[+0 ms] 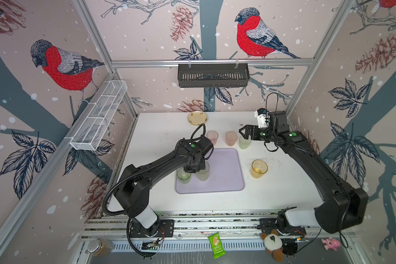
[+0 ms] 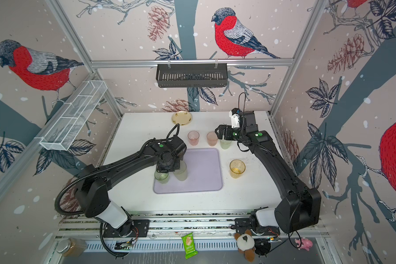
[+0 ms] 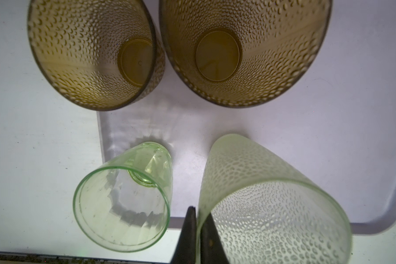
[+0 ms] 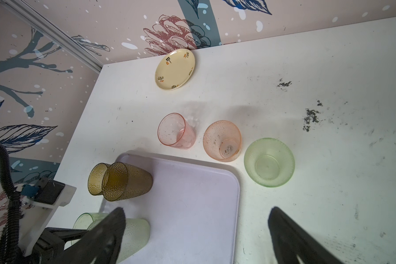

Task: Place the glasses into the tray
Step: Place the glass on the tray.

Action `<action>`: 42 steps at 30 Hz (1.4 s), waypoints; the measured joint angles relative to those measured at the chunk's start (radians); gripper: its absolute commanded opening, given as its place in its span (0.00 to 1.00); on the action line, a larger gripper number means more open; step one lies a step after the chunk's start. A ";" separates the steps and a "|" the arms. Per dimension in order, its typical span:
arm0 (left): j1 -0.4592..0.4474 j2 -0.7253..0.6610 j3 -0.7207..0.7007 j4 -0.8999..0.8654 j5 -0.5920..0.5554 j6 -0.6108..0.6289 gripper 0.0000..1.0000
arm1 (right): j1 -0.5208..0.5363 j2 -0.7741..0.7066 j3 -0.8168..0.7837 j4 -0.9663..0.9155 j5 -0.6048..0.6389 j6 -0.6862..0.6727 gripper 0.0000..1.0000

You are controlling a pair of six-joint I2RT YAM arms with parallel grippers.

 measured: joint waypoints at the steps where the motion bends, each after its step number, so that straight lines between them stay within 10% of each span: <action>1: 0.000 0.000 0.000 -0.002 -0.001 0.000 0.00 | 0.000 0.000 0.000 0.000 0.000 0.000 0.98; 18: 0.000 -0.026 -0.015 -0.061 -0.023 0.000 0.00 | 0.000 -0.002 0.001 0.000 0.004 0.000 0.98; 42: -0.001 -0.045 0.142 -0.122 -0.023 -0.008 0.59 | 0.000 -0.057 0.013 -0.027 0.022 0.001 0.98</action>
